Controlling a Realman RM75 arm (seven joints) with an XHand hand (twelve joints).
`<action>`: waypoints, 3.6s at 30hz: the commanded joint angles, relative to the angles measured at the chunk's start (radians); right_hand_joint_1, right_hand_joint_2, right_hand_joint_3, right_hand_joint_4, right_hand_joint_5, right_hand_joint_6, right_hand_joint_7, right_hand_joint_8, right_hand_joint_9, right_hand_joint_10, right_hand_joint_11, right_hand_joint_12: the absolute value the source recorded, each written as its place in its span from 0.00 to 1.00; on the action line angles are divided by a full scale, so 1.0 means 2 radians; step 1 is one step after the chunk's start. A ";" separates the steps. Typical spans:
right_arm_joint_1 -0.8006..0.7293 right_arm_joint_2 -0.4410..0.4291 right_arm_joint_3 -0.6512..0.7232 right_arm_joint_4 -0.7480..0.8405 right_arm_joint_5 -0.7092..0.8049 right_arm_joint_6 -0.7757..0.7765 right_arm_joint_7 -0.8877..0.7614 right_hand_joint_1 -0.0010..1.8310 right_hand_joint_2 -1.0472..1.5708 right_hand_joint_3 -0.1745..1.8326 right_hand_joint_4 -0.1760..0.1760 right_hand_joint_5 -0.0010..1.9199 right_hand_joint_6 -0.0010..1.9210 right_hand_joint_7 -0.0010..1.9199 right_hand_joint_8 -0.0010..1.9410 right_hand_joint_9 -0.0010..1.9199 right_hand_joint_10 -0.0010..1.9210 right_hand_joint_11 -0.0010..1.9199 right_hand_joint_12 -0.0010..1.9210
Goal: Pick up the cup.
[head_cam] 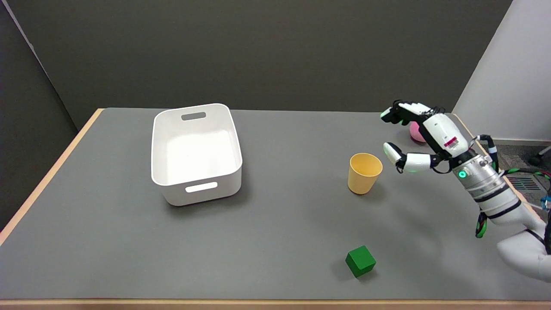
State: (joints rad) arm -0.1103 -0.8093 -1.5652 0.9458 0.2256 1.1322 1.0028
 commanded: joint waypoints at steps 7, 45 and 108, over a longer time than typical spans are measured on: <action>-0.071 -0.031 0.030 0.059 0.040 -0.075 -0.099 0.43 0.66 0.54 0.37 0.22 0.45 0.29 0.37 0.24 0.59 0.18 0.83; 0.050 -0.063 -0.167 -0.106 0.157 -0.062 0.252 0.17 0.64 0.49 0.23 0.09 0.20 0.13 0.17 0.07 0.36 0.01 0.60; 0.150 -0.066 -0.239 -0.199 0.031 -0.057 0.351 0.34 0.61 0.54 0.12 0.00 0.06 0.00 0.01 0.00 0.02 0.00 0.22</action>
State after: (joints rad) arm 0.1774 -0.9741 -2.0453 0.5836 0.4095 0.9975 1.5962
